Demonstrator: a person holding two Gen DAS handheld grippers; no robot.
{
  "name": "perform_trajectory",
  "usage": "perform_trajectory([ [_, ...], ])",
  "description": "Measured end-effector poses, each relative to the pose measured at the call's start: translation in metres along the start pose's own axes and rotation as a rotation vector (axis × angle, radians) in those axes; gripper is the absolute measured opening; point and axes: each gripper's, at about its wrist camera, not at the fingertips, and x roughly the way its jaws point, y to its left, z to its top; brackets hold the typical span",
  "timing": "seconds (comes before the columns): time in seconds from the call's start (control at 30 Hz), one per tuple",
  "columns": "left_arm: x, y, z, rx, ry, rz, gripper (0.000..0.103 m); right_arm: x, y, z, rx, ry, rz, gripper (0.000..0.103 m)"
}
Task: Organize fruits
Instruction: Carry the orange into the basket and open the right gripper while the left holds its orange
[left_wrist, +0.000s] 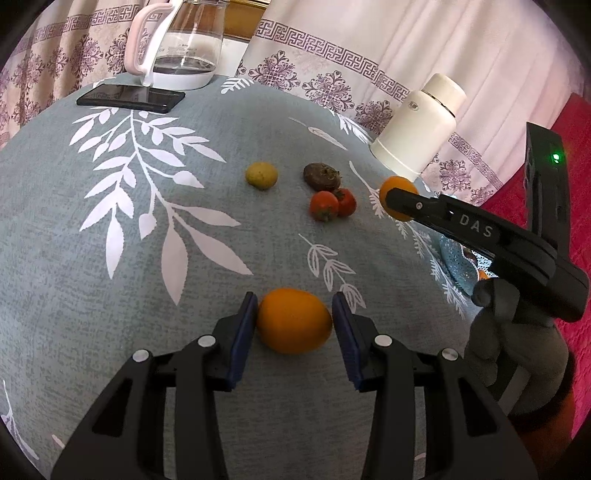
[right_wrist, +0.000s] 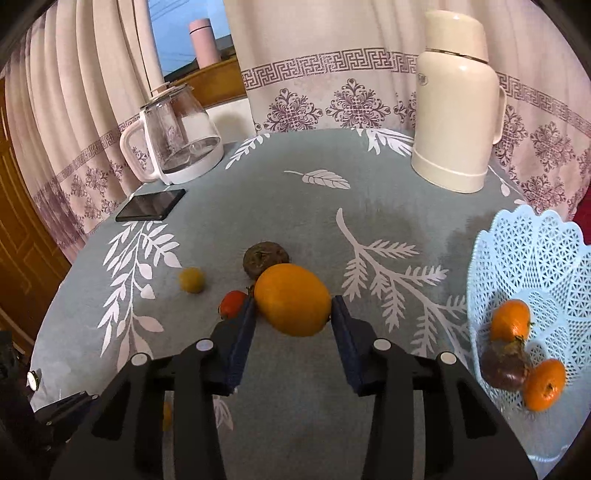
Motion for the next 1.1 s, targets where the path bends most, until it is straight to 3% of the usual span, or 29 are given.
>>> perform_trajectory([
  [0.3,0.0,0.0,0.0,-0.001,-0.002,-0.002,0.042,-0.033,-0.014,-0.005,0.04,-0.053,-0.03,0.042],
  [1.1,-0.003,-0.001,-0.001,0.009,-0.02,0.021,0.042,-0.108,-0.112,-0.034,0.263,-0.146,-0.208,0.043],
])
